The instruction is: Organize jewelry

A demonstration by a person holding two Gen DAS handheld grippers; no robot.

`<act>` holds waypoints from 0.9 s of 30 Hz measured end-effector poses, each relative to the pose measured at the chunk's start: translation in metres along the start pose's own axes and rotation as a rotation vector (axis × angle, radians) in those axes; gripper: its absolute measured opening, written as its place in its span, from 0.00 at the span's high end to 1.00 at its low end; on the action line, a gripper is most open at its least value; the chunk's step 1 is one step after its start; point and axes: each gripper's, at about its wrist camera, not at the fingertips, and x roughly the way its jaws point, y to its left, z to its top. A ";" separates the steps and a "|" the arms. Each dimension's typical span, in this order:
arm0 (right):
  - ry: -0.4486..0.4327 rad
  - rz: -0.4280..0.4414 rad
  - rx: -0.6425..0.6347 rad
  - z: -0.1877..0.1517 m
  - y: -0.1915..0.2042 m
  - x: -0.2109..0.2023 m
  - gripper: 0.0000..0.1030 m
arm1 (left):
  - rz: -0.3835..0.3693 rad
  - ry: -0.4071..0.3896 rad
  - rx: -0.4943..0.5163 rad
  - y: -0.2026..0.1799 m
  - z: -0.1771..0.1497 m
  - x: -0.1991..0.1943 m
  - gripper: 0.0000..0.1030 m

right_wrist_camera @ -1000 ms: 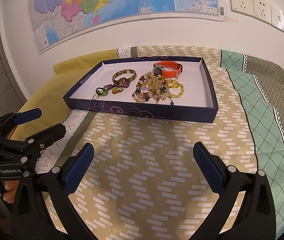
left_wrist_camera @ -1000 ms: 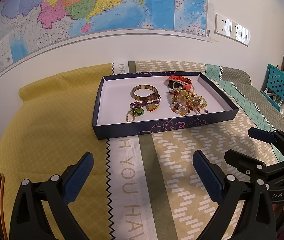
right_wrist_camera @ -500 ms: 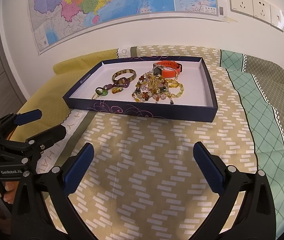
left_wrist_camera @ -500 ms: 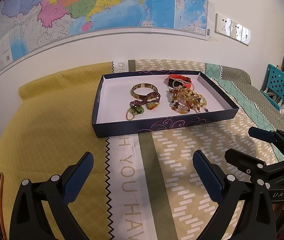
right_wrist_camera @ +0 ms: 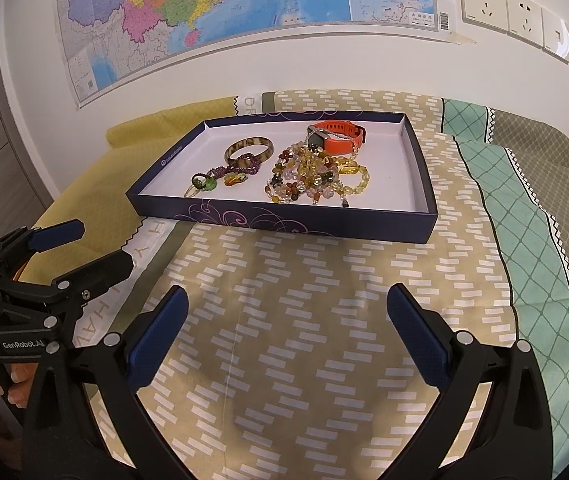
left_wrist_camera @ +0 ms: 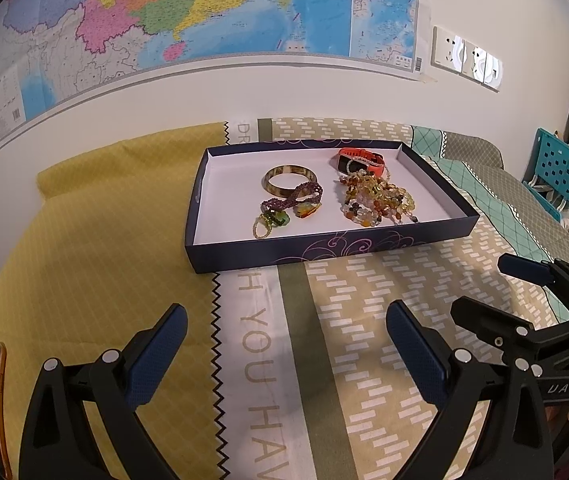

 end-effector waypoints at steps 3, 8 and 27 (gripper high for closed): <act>0.000 0.000 -0.001 0.000 0.000 0.000 0.05 | 0.000 0.000 -0.001 0.000 0.000 0.000 0.07; 0.000 0.001 0.002 0.000 0.001 0.000 0.05 | 0.000 -0.002 -0.002 0.000 0.001 0.000 0.07; 0.006 -0.020 -0.019 -0.003 -0.006 -0.005 0.05 | -0.039 0.023 0.004 -0.002 -0.001 0.004 0.07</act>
